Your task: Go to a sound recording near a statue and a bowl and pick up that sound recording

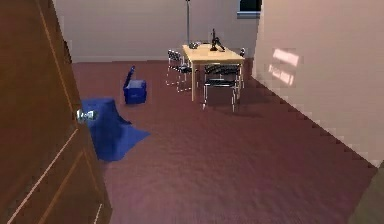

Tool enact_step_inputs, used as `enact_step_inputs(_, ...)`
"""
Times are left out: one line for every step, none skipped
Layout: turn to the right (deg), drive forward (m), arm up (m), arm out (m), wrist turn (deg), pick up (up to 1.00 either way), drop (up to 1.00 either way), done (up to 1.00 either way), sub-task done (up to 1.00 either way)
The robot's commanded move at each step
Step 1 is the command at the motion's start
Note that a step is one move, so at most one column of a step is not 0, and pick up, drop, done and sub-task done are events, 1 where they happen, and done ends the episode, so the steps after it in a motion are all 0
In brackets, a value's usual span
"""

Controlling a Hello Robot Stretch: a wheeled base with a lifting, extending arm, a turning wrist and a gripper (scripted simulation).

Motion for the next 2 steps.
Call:
enact_step_inputs(-6.0, 0.00, 0.00, 0.00, 0.0, 0.00, 0.00, 0.00, 0.00)
enact_step_inputs(0.0, 0.45, 0.00, 0.00, 0.0, 0.00, 0.00, 0.00, 0.00)
